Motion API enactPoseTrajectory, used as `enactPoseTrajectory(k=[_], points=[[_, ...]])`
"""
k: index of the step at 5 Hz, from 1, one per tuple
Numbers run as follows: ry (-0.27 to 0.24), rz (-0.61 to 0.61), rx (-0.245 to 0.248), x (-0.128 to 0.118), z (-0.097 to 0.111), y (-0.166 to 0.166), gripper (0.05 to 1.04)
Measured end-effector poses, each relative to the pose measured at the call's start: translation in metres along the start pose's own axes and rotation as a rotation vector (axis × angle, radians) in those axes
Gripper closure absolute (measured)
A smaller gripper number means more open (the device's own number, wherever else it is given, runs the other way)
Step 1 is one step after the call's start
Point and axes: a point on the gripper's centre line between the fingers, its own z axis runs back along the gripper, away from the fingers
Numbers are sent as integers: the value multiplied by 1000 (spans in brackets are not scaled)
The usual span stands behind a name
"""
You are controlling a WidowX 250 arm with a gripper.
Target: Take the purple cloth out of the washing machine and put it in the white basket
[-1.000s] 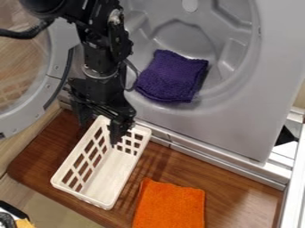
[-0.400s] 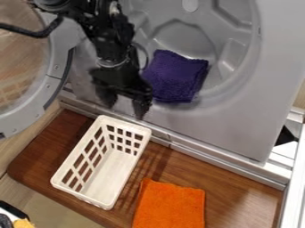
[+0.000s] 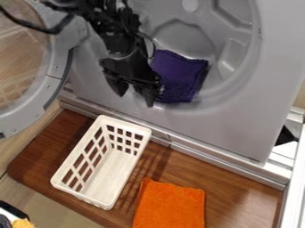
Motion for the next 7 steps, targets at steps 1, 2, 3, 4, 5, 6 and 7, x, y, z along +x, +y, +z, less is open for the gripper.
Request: enactPoseTrajectory(k=[1, 2, 3, 4, 5, 6, 7], points=[[-12, 0, -38, 9, -17, -2, 83], [-40, 12, -48, 21, -24, -2, 133], [-37, 11, -32, 20, -27, 1, 410], [-27, 4, -22, 15, -30, 2, 685], [-21, -1, -16, 10, -29, 1, 870], [11, -11, -15, 2, -29, -1, 954], [74, -44, -33, -6, -21, -3, 974]])
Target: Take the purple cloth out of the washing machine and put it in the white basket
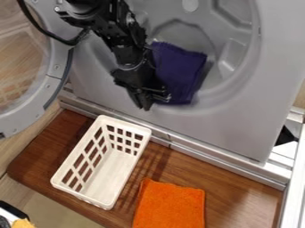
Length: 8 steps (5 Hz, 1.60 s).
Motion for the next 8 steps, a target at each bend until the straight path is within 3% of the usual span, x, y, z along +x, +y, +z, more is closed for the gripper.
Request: enactPoseTrajectory(k=[2, 3, 4, 5, 6, 8], points=[[36, 1, -1, -4, 31, 3, 975], [14, 15, -19, -7, 57, 6, 975], [36, 33, -49, -29, 65, 7, 975], [69, 19, -62, -52, 65, 1, 975], [133, 15, -71, -80, 58, -3, 975], [229, 12, -49, -109, 28, 7, 975]])
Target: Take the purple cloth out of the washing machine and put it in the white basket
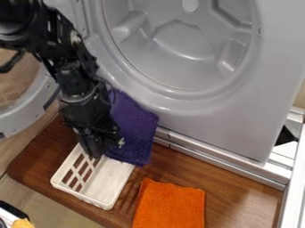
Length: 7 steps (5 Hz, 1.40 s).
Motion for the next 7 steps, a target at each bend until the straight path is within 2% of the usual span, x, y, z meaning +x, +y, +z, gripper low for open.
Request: enactPoseTrajectory(k=[1, 3, 4, 5, 6, 7], points=[[53, 37, -10, -9, -22, 11, 975], [174, 97, -30, -28, -52, 17, 975], [188, 113, -31, -29, -53, 18, 935], [203, 114, -46, -29, -52, 16, 719], [184, 113, -49, -26, -46, 16, 410], [170, 104, -30, -20, -37, 14, 126]])
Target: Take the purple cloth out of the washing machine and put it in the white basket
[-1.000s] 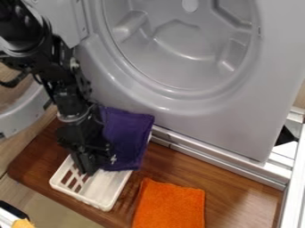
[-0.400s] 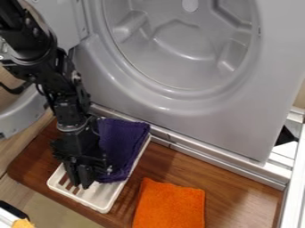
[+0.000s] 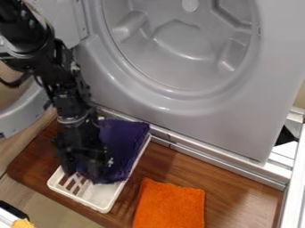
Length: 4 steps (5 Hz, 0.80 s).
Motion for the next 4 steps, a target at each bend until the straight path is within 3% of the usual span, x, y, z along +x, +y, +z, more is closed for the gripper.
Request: enactPoseTrajectory(k=[1, 2, 4], points=[[-24, -36, 46, 5, 23, -7, 77], [-82, -55, 79, 5, 50, -9, 81], [-104, -68, 144, -3, 96, -14, 84]])
